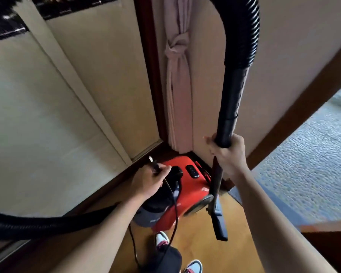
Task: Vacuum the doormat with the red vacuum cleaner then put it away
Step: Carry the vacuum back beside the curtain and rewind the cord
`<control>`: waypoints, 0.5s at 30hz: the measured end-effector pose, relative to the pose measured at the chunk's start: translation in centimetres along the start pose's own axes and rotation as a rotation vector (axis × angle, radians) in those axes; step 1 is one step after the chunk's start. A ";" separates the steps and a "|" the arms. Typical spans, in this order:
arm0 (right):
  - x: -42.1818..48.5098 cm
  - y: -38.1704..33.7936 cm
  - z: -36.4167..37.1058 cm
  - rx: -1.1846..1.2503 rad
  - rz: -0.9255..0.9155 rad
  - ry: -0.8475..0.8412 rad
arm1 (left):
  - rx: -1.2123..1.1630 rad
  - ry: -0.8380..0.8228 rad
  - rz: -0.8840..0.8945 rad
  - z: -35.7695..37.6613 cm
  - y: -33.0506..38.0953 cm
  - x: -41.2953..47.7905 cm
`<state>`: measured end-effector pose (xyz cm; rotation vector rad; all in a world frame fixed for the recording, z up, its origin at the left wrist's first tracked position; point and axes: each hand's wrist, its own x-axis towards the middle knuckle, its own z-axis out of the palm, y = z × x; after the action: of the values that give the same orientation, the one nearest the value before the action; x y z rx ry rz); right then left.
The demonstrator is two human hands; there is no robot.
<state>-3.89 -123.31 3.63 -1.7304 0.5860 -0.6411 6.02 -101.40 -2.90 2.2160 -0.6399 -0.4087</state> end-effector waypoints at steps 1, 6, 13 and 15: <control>0.8 0.1 0.6 0.012 0.000 -0.021 | 0.013 0.007 -0.014 -0.2 -0.4 0.6; 4.8 0.8 4.4 0.020 0.041 -0.097 | -0.013 0.063 -0.093 -1.2 -3.5 4.0; 11.6 3.8 10.5 0.027 0.048 -0.182 | -0.021 0.075 -0.118 -1.8 -9.6 10.1; 13.1 4.5 11.8 0.027 0.031 -0.191 | -0.004 0.069 -0.113 -1.7 -11.1 11.8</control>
<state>13.48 -124.97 -1.65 -1.7310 0.4676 -0.4534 20.04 -100.73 -11.19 2.2586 -0.4789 -0.3887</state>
